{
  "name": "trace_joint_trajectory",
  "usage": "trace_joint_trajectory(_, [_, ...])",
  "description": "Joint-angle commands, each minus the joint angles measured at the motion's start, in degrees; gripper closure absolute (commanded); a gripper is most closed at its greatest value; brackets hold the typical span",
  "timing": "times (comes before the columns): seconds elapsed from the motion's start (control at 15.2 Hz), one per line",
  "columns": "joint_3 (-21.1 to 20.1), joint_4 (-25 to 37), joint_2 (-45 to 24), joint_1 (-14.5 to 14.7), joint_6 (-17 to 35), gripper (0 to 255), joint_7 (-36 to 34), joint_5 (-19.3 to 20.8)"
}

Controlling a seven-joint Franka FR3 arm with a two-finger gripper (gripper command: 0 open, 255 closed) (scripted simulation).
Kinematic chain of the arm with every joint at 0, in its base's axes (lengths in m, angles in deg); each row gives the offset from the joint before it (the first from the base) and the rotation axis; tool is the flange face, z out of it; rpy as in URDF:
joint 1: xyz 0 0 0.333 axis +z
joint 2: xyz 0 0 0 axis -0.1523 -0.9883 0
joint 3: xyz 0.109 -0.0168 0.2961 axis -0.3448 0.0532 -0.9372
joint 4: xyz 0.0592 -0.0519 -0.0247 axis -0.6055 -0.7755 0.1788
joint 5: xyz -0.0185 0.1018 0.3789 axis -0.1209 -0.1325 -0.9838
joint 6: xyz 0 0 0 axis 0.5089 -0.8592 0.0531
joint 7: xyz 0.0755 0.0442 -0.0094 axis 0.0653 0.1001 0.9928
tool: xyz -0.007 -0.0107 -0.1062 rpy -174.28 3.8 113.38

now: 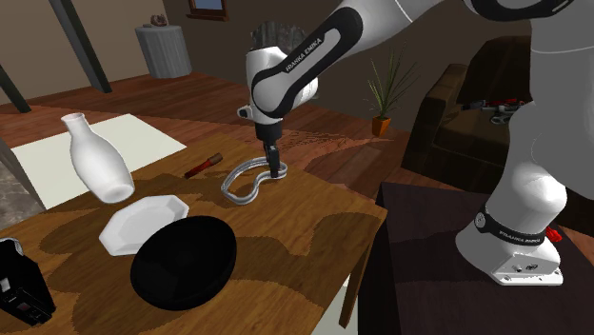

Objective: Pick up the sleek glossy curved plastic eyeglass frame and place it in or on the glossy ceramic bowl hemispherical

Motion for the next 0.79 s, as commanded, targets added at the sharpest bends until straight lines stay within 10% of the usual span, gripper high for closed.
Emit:
trace_joint_trajectory(0.0, [-0.02,0.09,-0.13,-0.01,0.06,0,0.01,-0.03])
trace_joint_trajectory(0.26, [-0.02,0.08,-0.12,-0.01,0.05,0,0.01,-0.03])
trace_joint_trajectory(0.33, [-0.02,0.08,-0.12,-0.01,0.05,255,0.01,-0.03])
trace_joint_trajectory(0.73, [-0.02,0.08,-0.12,-0.01,0.05,255,0.01,-0.03])
